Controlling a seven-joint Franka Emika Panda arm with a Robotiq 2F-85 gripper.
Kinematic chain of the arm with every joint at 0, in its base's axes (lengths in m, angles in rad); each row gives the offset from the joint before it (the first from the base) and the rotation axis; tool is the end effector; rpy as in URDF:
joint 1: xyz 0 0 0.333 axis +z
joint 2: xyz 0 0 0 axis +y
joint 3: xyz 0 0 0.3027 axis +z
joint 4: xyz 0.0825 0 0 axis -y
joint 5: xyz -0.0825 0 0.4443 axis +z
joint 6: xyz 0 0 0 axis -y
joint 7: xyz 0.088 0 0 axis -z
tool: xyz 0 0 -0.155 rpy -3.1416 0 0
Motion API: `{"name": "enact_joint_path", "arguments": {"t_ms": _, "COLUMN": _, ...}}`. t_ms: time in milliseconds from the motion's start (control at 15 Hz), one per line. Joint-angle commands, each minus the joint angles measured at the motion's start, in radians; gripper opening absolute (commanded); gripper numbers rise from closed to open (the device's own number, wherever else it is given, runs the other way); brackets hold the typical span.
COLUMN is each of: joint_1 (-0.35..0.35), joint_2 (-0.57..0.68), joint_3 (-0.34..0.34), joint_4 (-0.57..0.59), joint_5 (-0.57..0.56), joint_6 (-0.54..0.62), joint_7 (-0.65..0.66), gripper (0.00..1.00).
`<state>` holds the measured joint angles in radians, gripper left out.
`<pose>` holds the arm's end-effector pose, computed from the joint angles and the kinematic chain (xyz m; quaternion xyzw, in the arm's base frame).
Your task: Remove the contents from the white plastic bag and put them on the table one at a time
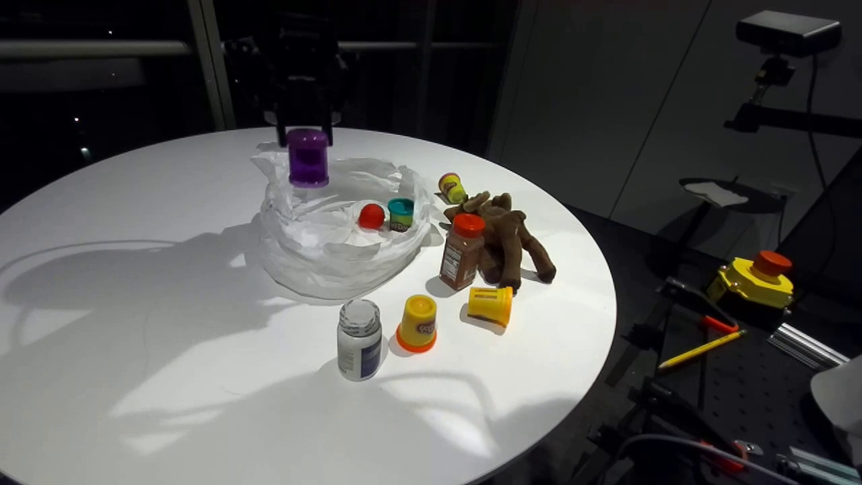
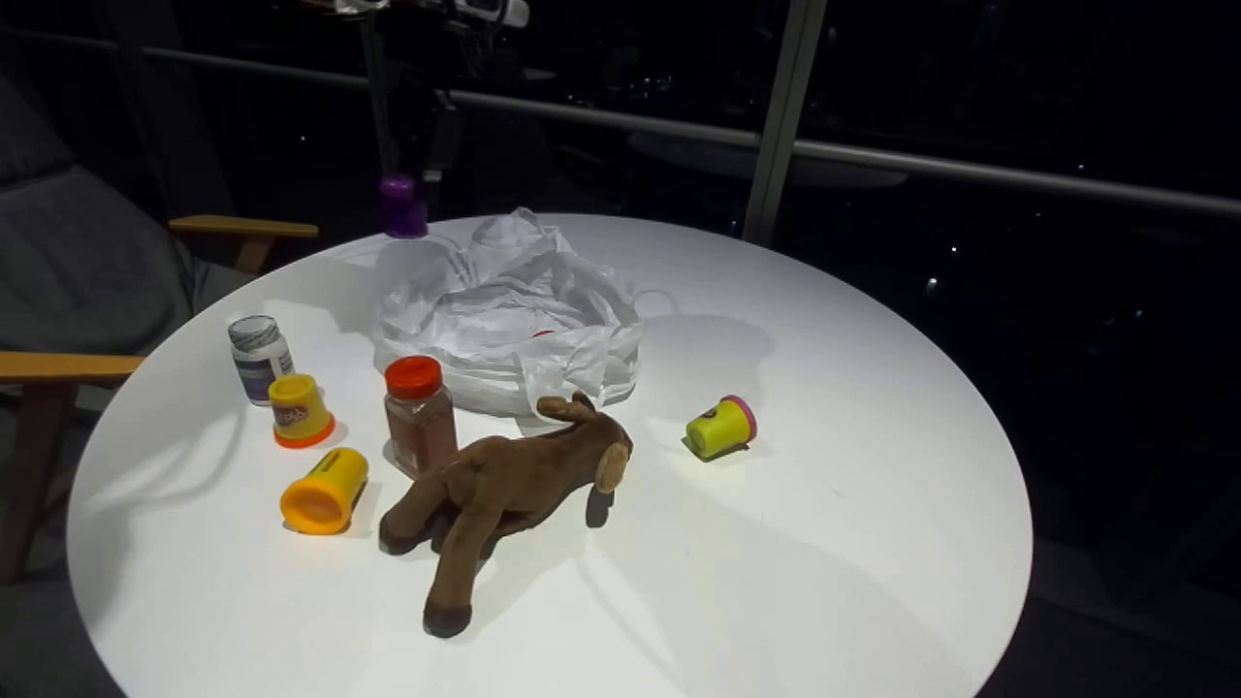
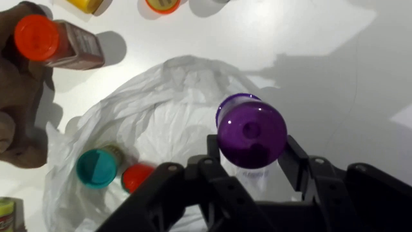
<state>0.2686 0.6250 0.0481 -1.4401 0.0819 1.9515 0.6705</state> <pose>0.7058 0.2368 0.2291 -0.9776 0.1962 0.0741 0.0185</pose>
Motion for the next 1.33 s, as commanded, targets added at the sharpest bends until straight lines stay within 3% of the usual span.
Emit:
{"name": "enact_joint_path", "arguments": {"t_ms": 0, "joint_1": 0.091, "joint_2": 0.029, "joint_3": 0.04, "joint_4": -0.044, "joint_5": -0.034, "joint_6": 0.027, "joint_7": 0.002, "gripper": 0.19}}
{"name": "enact_joint_path", "arguments": {"t_ms": 133, "joint_1": 0.151, "joint_2": 0.059, "joint_3": 0.049, "joint_4": -0.063, "joint_5": -0.077, "joint_6": 0.056, "joint_7": 0.003, "gripper": 0.19}}
{"name": "enact_joint_path", "arguments": {"t_ms": 400, "joint_1": 0.258, "joint_2": 0.116, "joint_3": 0.031, "joint_4": -0.122, "joint_5": -0.212, "joint_6": 0.236, "joint_7": 0.006, "gripper": 0.19}}
{"name": "enact_joint_path", "arguments": {"t_ms": 600, "joint_1": 0.287, "joint_2": 0.157, "joint_3": 0.022, "joint_4": -0.14, "joint_5": -0.256, "joint_6": 0.352, "joint_7": 0.008, "gripper": 0.19}}
{"name": "enact_joint_path", "arguments": {"t_ms": 800, "joint_1": 0.297, "joint_2": 0.133, "joint_3": 0.013, "joint_4": -0.161, "joint_5": -0.265, "joint_6": 0.393, "joint_7": 0.004, "gripper": 0.2}}
{"name": "enact_joint_path", "arguments": {"t_ms": 867, "joint_1": 0.296, "joint_2": 0.128, "joint_3": 0.008, "joint_4": -0.165, "joint_5": -0.268, "joint_6": 0.403, "joint_7": 0.001, "gripper": 0.63}}
{"name": "enact_joint_path", "arguments": {"t_ms": 1200, "joint_1": 0.269, "joint_2": 0.048, "joint_3": -0.026, "joint_4": -0.178, "joint_5": -0.263, "joint_6": 0.388, "joint_7": 0.0, "gripper": 1.0}}
{"name": "enact_joint_path", "arguments": {"t_ms": 1267, "joint_1": 0.26, "joint_2": 0.025, "joint_3": -0.034, "joint_4": -0.181, "joint_5": -0.261, "joint_6": 0.373, "joint_7": 0.002, "gripper": 1.0}}
